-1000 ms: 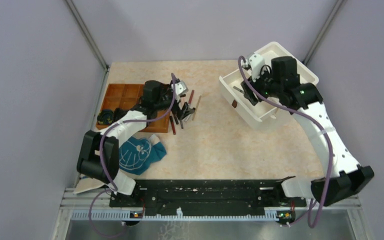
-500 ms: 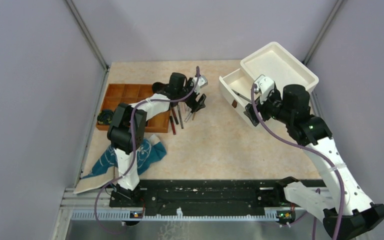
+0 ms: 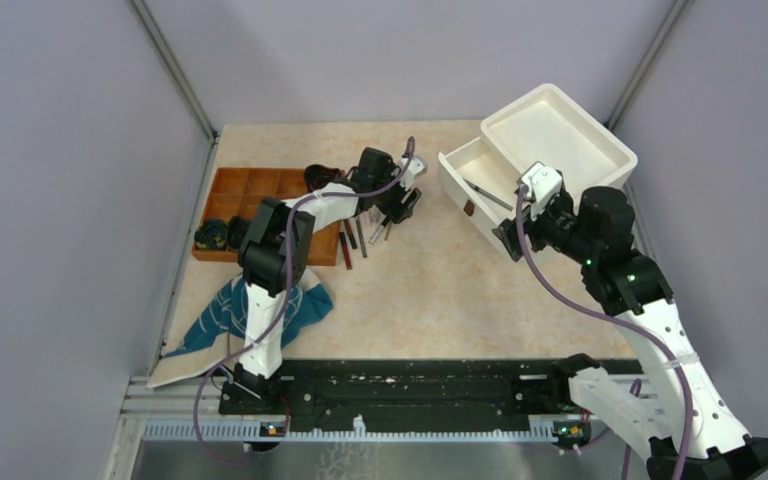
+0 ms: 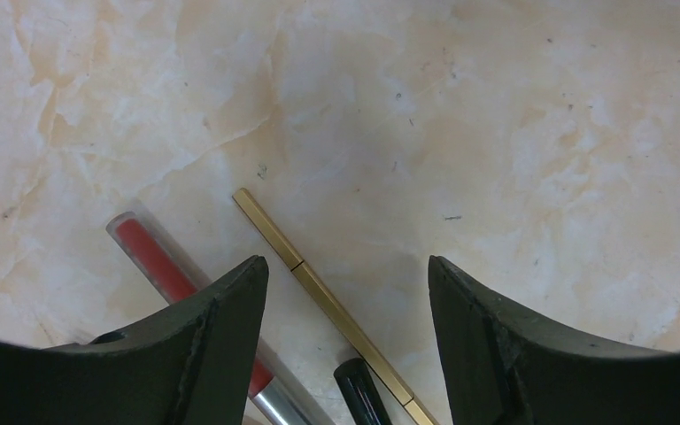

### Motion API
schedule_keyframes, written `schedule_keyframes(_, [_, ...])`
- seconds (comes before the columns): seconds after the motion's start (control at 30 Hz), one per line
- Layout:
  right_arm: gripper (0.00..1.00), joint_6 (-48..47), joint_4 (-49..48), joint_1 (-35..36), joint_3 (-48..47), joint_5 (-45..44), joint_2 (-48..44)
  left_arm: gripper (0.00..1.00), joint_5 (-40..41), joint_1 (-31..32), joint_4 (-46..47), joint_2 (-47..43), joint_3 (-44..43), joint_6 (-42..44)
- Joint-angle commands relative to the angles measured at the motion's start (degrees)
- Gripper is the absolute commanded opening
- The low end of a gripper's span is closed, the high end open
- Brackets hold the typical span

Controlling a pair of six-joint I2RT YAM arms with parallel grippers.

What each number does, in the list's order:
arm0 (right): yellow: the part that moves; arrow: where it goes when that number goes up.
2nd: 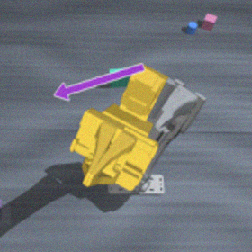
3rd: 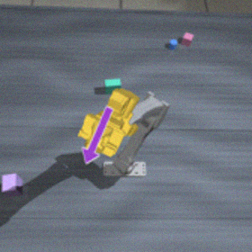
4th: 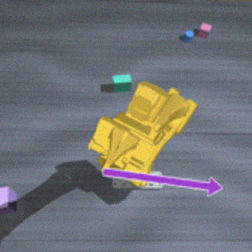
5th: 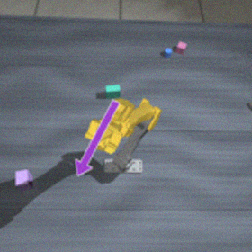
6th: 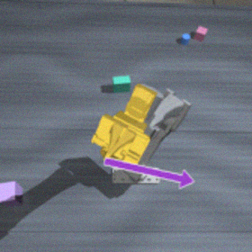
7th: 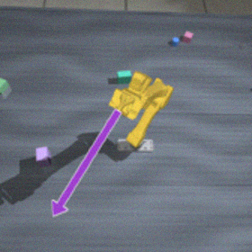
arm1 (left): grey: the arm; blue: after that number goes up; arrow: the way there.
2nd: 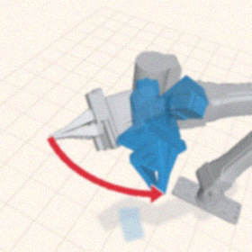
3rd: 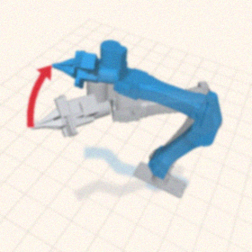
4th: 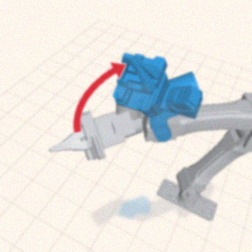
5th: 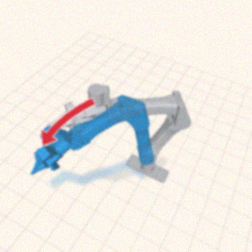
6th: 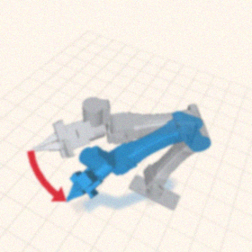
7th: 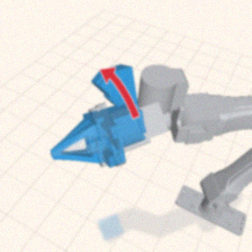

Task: Organize the makeup
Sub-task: Pick up the makeup from the center of the board.

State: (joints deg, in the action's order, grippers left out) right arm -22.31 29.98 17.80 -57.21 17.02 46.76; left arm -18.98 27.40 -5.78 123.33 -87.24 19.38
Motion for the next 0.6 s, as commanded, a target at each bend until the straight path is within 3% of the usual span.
schedule_keyframes(0.0, [0.89, 0.52, -2.03, -0.49, -0.22, 1.4, -0.97, 0.72, 2.5, 0.29, -2.13, 1.58, -3.04, -1.01])
schedule_keyframes(0.2, [0.89, 0.56, -1.94, -0.62, -0.02, 1.74, -0.97, 0.69, 3.97, 0.46, -2.45, 2.76, -3.33, -0.68])
schedule_keyframes(0.57, [0.89, 0.41, -1.68, -1.19, 0.21, 2.06, -1.84, 0.37, 3.26, 2.79, -3.61, 3.06, -0.14, -0.82])
